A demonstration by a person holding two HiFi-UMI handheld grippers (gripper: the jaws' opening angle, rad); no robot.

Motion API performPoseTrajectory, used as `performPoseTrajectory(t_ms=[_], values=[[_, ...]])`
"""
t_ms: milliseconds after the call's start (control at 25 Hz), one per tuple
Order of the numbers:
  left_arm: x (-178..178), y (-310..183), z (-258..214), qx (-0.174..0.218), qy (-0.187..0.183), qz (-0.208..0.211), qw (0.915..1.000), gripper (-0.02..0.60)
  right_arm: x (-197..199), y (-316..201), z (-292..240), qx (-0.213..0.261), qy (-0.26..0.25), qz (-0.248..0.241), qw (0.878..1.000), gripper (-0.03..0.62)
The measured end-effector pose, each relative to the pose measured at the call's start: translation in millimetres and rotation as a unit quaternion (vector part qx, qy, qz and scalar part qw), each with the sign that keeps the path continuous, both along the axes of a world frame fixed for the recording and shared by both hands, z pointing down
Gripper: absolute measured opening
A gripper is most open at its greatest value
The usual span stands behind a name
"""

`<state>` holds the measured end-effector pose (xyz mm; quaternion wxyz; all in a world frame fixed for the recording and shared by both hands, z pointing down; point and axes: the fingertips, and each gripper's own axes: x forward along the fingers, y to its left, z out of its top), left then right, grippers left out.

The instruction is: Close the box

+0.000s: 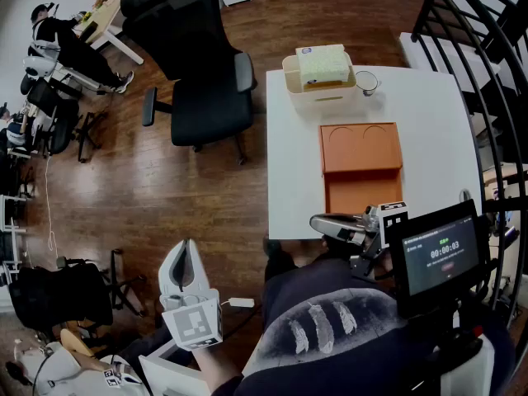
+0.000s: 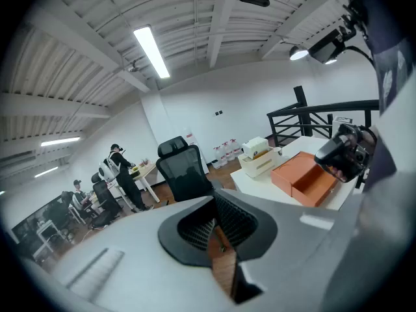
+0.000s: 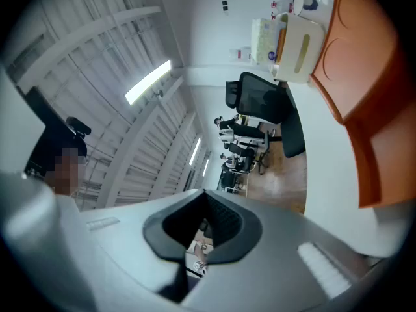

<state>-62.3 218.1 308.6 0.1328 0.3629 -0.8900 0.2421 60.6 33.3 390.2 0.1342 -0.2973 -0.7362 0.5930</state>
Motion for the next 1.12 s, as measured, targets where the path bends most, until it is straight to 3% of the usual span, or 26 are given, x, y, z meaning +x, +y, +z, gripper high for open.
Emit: performPoseTrajectory(t_ms=[160,320,440,600,720,880,1120], values=[[-65,27,13,-0.004,-0.02,0.037,0.9991,0.015,-46,26,14,0.015,0.011,0.034,0.999,0.005],[-153,60,28,0.011,-0.003,0.104,0.9946,0.015,-114,70,22,0.035,0.031,0.11,0.993,0.005],[-204,69,24,0.031,0.005,0.172,0.9847,0.015,-155,116,11,0.061,0.034,0.145,0.987,0.005],[-238,47,18,0.062,0.034,0.246,0.9665,0.015,-170,119,1,0.099,0.056,0.208,0.972,0.005],[-239,5,13,0.067,0.013,0.319,0.9451,0.015,-161,116,-2,0.113,0.066,0.265,0.955,0.005],[-189,-59,-16,0.083,-0.023,0.437,0.8955,0.015,-138,100,-8,0.106,0.054,0.334,0.935,0.005],[-112,-112,-3,0.021,-0.049,0.538,0.8415,0.015,-76,60,0,0.087,0.03,0.41,0.907,0.005]])
